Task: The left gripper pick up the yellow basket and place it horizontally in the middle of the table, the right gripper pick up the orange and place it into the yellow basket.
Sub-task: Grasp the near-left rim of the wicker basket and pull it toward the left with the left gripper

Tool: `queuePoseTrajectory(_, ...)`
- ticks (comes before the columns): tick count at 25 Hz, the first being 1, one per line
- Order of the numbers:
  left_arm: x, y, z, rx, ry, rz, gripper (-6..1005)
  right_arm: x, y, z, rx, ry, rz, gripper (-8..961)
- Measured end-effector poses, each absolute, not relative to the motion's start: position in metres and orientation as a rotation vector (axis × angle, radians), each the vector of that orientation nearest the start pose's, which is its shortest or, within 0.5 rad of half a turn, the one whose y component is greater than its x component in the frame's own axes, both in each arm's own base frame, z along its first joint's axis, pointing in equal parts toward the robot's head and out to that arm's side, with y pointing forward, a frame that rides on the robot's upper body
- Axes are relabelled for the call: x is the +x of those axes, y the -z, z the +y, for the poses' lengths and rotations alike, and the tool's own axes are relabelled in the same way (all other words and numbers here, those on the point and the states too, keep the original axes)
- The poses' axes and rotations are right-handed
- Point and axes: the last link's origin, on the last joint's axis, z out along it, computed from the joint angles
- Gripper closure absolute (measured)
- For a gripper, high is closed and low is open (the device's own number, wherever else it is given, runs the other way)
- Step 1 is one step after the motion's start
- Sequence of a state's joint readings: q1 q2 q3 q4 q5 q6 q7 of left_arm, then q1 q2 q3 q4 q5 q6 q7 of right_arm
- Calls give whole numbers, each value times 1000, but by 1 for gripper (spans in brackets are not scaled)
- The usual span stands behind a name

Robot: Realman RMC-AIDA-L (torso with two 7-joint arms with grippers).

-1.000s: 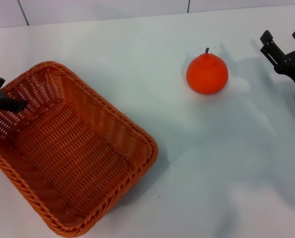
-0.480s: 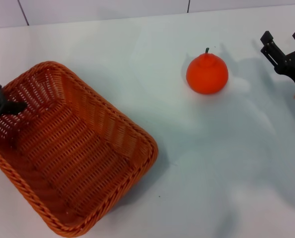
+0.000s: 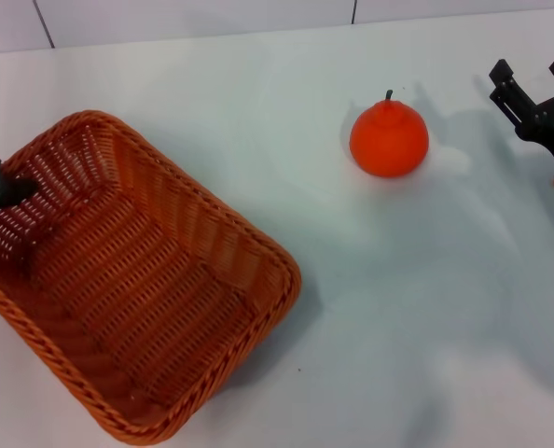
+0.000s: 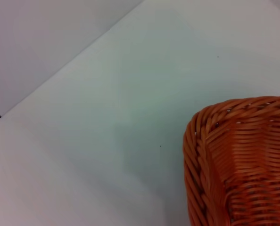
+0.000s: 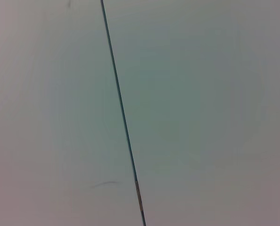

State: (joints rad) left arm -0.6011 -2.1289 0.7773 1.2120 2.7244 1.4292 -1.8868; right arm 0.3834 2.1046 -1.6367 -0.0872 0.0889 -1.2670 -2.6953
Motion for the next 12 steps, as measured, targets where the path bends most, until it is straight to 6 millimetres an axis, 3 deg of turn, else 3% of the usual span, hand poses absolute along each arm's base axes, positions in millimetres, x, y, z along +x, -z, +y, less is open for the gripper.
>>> queuePoseTrajectory(3, -267, -67, 377, -2475, -325, -708, 742, 337, 11, 307, -735, 1441, -1747, 28)
queuePoseTrajectory(12, -270, -71, 377, -2465, -315, -975, 754, 337, 12, 307, -745, 1426, -1746, 28)
